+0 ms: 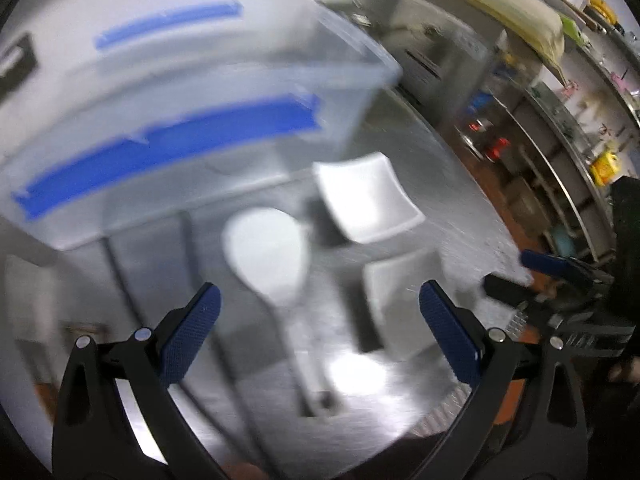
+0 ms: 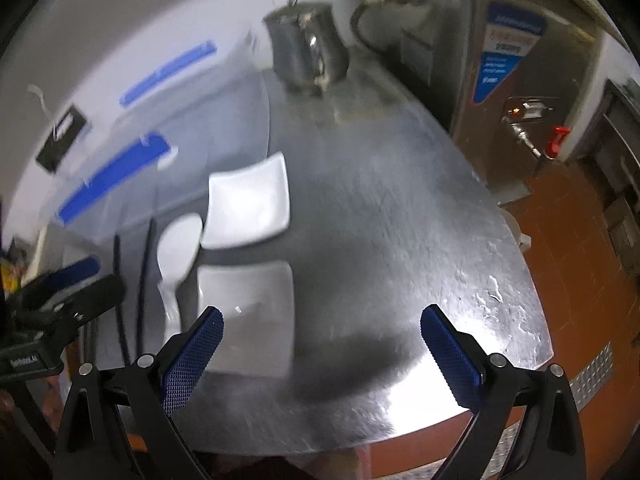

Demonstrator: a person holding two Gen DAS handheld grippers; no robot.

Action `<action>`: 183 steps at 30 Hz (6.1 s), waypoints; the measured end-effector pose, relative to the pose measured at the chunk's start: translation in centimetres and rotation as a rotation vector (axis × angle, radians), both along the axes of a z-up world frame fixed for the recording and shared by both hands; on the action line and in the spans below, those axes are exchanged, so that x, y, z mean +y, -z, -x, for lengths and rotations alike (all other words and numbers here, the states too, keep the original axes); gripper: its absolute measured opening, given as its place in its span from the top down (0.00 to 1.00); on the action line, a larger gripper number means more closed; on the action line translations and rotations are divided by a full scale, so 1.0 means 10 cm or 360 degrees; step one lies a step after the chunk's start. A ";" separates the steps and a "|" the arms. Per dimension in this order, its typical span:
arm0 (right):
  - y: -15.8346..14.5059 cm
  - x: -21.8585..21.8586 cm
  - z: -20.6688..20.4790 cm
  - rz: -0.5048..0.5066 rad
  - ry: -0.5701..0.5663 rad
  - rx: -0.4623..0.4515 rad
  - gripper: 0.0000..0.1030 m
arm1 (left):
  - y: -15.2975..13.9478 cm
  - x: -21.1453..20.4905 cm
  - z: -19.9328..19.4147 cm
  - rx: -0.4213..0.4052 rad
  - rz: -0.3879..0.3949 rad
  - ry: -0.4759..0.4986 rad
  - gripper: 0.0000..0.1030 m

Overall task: Organize utensils
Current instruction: 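Grasp the nearer white square dish's rim with both grippers, then lift the dish into the clear box and open both grippers, then grasp the second white square dish's rim with both grippers, then lower the second dish into the clear box and open both grippers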

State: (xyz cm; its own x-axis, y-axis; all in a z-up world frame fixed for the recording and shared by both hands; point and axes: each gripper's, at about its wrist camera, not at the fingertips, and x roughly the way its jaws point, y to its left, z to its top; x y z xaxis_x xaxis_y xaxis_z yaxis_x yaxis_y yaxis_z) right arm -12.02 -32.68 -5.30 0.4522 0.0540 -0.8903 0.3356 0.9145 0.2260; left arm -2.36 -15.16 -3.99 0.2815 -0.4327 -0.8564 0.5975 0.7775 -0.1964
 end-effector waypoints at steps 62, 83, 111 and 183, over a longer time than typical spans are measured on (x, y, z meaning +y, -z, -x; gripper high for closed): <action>0.26 0.62 -4.20 -0.0011 -0.0489 0.0525 0.91 | 0.94 -0.46 -3.59 0.0776 -0.0024 -0.0247 0.91; -1.30 0.62 -3.03 0.0109 -0.0611 -0.0195 0.82 | -0.88 -0.20 -2.41 -0.0184 0.0109 -0.0270 0.73; 0.30 0.04 -1.25 -0.0103 -0.0353 0.0166 0.82 | 0.59 -0.83 -0.35 0.0233 0.0031 -0.0017 0.72; -0.02 0.76 -3.98 -0.0028 -0.0486 0.0307 0.95 | 0.66 -0.61 -3.25 0.0512 -0.0162 -0.0167 0.91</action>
